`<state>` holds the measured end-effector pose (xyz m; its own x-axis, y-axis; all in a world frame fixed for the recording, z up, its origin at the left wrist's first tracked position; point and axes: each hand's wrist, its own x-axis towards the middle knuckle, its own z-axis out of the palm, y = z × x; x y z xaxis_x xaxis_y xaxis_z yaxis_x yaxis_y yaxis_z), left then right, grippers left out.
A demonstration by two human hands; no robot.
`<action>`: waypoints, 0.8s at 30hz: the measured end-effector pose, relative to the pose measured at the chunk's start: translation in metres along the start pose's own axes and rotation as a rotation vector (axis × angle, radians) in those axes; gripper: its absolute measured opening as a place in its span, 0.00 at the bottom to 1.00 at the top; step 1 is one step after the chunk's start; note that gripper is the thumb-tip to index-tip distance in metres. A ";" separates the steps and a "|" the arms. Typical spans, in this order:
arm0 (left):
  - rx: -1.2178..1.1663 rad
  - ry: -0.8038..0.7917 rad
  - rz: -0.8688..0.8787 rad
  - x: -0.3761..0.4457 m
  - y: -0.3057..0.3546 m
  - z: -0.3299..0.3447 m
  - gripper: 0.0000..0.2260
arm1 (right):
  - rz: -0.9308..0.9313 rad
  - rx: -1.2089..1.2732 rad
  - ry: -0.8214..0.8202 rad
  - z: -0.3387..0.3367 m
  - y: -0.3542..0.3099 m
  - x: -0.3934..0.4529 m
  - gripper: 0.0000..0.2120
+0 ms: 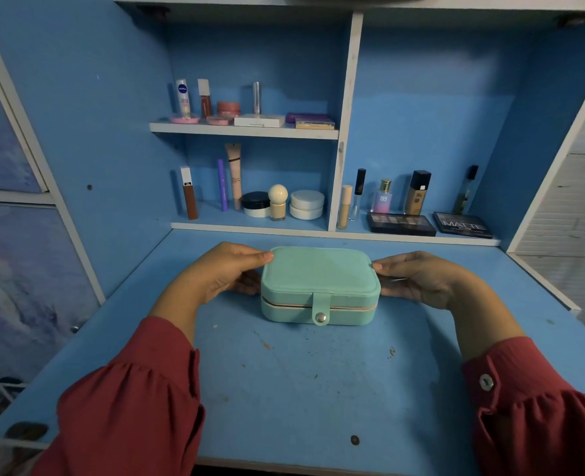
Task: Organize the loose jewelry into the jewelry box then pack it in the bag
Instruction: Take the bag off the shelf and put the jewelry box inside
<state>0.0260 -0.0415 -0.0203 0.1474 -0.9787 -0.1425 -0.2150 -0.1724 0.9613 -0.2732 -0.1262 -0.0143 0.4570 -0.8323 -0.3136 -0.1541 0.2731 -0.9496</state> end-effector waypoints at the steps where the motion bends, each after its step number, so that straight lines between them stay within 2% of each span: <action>1: 0.016 0.035 0.022 0.003 -0.001 0.004 0.10 | -0.013 0.029 0.035 0.000 0.001 0.001 0.11; 5: 0.141 0.225 0.134 0.014 -0.002 0.025 0.13 | -0.079 0.123 0.161 0.003 0.002 0.007 0.07; 8: 0.167 0.282 0.192 0.020 -0.003 0.036 0.15 | -0.132 0.140 0.250 0.009 0.004 0.013 0.08; 13: 0.154 0.278 0.257 0.019 0.001 0.054 0.21 | -0.164 0.123 0.335 0.022 0.007 0.022 0.10; 18: 0.113 0.238 0.258 0.018 0.000 0.055 0.19 | -0.192 0.074 0.282 0.029 0.007 0.017 0.10; 24: 0.110 0.198 0.261 0.023 -0.004 0.053 0.17 | -0.209 0.018 0.281 0.028 0.004 0.012 0.23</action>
<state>-0.0214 -0.0688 -0.0397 0.2556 -0.9528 0.1640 -0.3718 0.0597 0.9264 -0.2433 -0.1218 -0.0220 0.2179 -0.9707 -0.1017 -0.0660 0.0893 -0.9938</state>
